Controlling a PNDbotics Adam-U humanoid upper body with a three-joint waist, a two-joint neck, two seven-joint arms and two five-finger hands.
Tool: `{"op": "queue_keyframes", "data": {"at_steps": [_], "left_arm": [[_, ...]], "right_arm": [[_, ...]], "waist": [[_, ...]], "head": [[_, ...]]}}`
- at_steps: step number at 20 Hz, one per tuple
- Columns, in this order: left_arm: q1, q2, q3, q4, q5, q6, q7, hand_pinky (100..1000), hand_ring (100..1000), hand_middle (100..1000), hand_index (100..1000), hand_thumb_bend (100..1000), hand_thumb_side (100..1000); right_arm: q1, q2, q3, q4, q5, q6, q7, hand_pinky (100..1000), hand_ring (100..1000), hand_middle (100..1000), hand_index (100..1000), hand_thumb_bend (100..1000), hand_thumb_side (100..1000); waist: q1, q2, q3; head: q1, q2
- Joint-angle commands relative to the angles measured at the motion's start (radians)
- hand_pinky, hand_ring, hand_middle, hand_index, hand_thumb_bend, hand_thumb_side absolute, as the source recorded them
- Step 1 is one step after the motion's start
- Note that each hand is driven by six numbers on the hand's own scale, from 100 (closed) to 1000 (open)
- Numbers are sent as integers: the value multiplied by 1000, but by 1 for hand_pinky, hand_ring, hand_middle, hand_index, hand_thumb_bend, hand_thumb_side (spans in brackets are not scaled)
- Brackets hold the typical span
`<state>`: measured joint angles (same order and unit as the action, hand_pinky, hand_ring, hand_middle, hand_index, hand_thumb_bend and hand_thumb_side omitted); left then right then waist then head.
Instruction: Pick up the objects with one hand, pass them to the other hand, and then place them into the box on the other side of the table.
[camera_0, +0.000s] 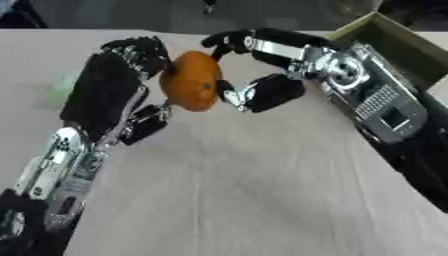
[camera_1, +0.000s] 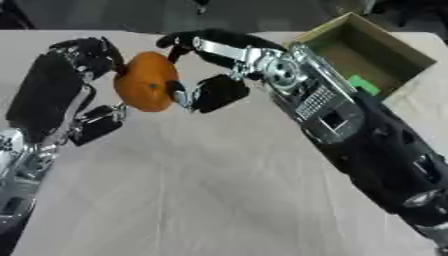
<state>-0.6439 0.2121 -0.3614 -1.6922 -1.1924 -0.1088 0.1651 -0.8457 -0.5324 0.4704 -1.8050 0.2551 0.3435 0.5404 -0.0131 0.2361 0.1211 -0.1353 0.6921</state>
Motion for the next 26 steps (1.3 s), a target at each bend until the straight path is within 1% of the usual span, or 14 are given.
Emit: {"op": "queue_keyframes", "data": {"at_steps": [1, 3, 6, 9, 11, 12, 13, 14, 15, 16, 18, 20, 23, 26], "left_arm": [[-26, -6, -4, -11, -11, -5, 5, 524, 545, 521, 525, 285, 100], [-28, -7, -5, -10, -15, -6, 5, 524, 545, 521, 525, 284, 100], [-29, -10, -5, -9, -18, -7, 5, 524, 545, 521, 525, 286, 100], [-31, -12, -6, -7, -20, -9, 4, 524, 545, 521, 525, 288, 100], [-32, -12, -7, -9, -25, -11, 5, 526, 547, 522, 526, 297, 100], [-33, -11, -8, -11, -28, -14, 4, 527, 549, 523, 526, 303, 100], [-33, -11, -8, -13, -33, -16, 4, 528, 550, 523, 527, 308, 100], [-34, -10, -9, -15, -39, -18, 4, 528, 550, 523, 527, 313, 100], [-35, -10, -8, -18, -44, -18, 4, 528, 550, 522, 527, 311, 100], [-35, -11, -8, -20, -48, -18, 4, 527, 549, 522, 526, 310, 100], [-36, -12, -9, -24, -53, -16, 5, 526, 548, 521, 526, 310, 100], [-37, -13, -11, -26, -56, -14, 6, 527, 549, 521, 527, 313, 100], [-37, -14, -12, -33, -65, -16, 10, 529, 551, 521, 528, 315, 100], [-37, -15, -14, -37, -66, -20, 18, 528, 549, 520, 528, 309, 100]], "right_arm": [[-24, 2, 2, 0, -23, -3, 25, 1000, 974, 820, 1000, 100, 368], [-25, 4, 5, 2, -29, -10, 41, 1000, 978, 821, 1000, 100, 386], [-26, 8, 9, 1, -50, -20, 69, 1000, 981, 819, 1000, 100, 448], [-28, 10, 11, -1, -70, -17, 95, 1000, 974, 805, 1000, 100, 483], [-29, 10, 13, 2, -74, -12, 107, 1000, 959, 781, 994, 100, 547], [-29, 10, 14, 5, -72, -9, 113, 1000, 946, 759, 980, 100, 556], [-29, 11, 15, 9, -69, -5, 118, 1000, 941, 749, 973, 100, 592], [-28, 12, 16, 12, -66, -1, 122, 1000, 930, 729, 955, 100, 660], [-28, 13, 15, 14, -65, 1, 124, 1000, 925, 719, 945, 100, 664], [-29, 14, 15, 17, -63, 3, 124, 1000, 912, 695, 925, 100, 686], [-30, 17, 15, 22, -60, 8, 121, 1000, 879, 650, 889, 100, 639], [-31, 19, 17, 28, -57, 12, 115, 1000, 845, 610, 855, 100, 633], [-31, 21, 20, 37, -53, 19, 105, 1000, 794, 551, 800, 100, 677], [-30, 23, 20, 46, -61, 28, 96, 1000, 755, 505, 755, 100, 638]], "waist": [[0, -24, 2], [0, -23, 3], [0, -22, 5], [1, -22, 6], [1, -22, 7], [1, -22, 7], [2, -22, 7], [2, -21, 7], [2, -21, 7], [2, -21, 7], [2, -21, 8], [2, -20, 8], [2, -20, 10], [1, -21, 10]], "head": [[-5, 1], [-6, 2], [-8, 2], [-9, 4], [-10, 4], [-11, 5], [-11, 5], [-12, 6], [-12, 6], [-12, 6], [-14, 7], [-15, 8], [-16, 9], [-15, 10]]}}
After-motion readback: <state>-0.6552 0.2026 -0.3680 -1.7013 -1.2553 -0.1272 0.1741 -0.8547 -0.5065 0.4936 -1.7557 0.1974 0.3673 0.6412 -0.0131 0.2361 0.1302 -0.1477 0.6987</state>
